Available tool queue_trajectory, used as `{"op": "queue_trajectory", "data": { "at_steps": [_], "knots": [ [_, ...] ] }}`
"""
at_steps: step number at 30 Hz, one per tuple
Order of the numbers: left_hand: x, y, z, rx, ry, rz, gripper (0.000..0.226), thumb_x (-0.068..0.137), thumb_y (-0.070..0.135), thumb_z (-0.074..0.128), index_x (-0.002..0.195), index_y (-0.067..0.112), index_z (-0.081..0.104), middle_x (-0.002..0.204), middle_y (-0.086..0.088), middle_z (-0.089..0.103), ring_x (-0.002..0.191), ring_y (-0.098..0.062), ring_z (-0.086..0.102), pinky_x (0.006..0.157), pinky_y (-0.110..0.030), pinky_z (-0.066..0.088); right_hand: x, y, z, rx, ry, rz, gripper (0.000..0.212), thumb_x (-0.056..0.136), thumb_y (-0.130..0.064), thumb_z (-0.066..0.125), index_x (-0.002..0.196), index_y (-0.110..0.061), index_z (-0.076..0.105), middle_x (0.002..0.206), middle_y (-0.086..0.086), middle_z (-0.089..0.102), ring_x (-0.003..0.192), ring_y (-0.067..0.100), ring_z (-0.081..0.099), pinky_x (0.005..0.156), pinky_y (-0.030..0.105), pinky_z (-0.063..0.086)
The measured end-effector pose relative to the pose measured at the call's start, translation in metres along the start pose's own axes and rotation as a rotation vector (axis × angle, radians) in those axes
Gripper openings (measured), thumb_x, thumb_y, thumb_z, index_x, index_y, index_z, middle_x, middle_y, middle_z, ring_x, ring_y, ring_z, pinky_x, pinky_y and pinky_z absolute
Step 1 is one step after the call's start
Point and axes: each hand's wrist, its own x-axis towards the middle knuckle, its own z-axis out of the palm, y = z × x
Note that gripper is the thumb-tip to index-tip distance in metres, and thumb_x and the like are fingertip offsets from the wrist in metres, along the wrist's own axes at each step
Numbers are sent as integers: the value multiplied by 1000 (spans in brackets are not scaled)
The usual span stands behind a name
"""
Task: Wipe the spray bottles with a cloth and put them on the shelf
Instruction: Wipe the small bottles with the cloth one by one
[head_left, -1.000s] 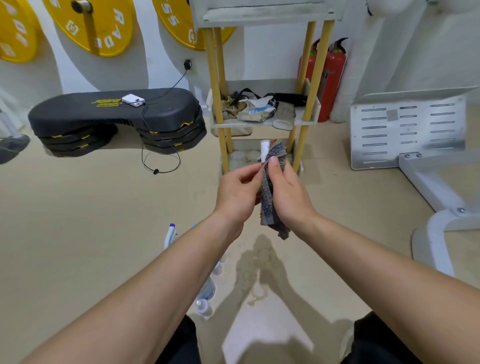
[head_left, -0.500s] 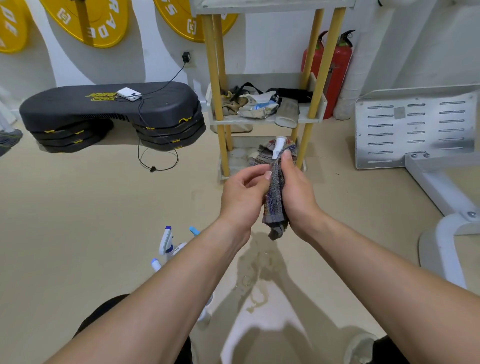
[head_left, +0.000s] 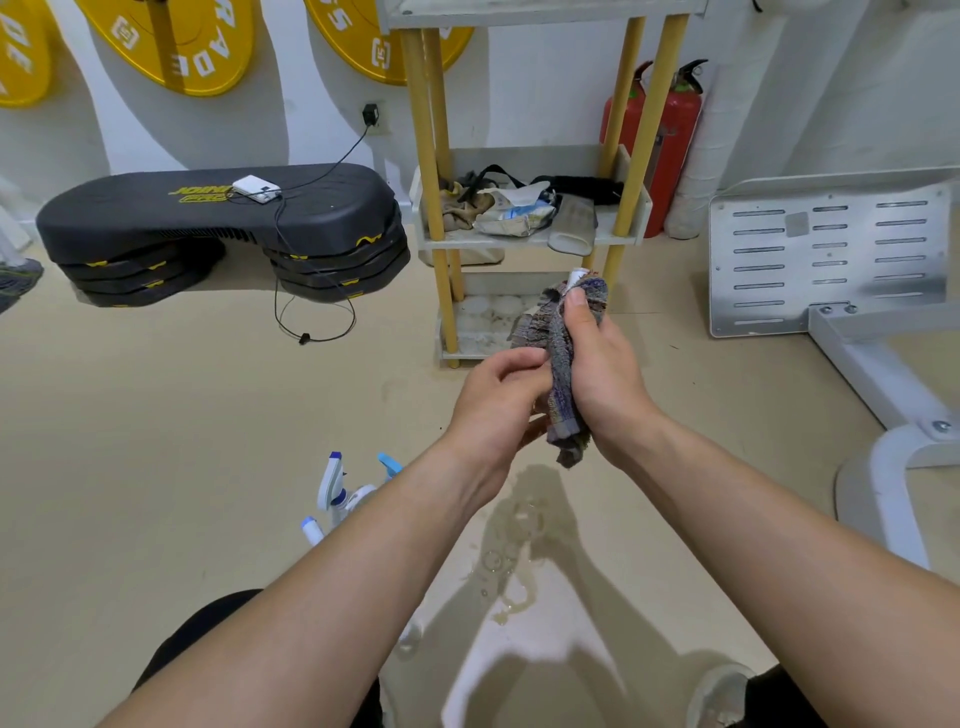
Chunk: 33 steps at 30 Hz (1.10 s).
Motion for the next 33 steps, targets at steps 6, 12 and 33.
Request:
{"op": "queue_trajectory", "data": {
  "at_steps": [6,12,33],
  "knots": [
    [2,2,-14,87,-123,-65,14,98,14,60,106,22,68,81,4,64,71,-14,59,71,-28,43,0,-8,-5,20,-29,23,39,106,-44,45,105,-9,64,82,0,75,77,14,73,71,29,57],
    [-5,14,-17,35,-255,-159,19,103,22,54,91,19,68,73,5,66,66,-9,61,74,-28,53,0,-19,-14,93,-74,43,40,107,-36,46,97,-5,71,92,15,77,86,27,75,87,42,60],
    [2,0,-10,197,-98,149,10,96,7,64,100,13,71,74,10,72,62,-1,63,59,-17,50,0,-8,-7,32,-98,-30,27,108,-33,44,104,-13,62,85,0,73,77,14,72,75,30,60]
  ]
}}
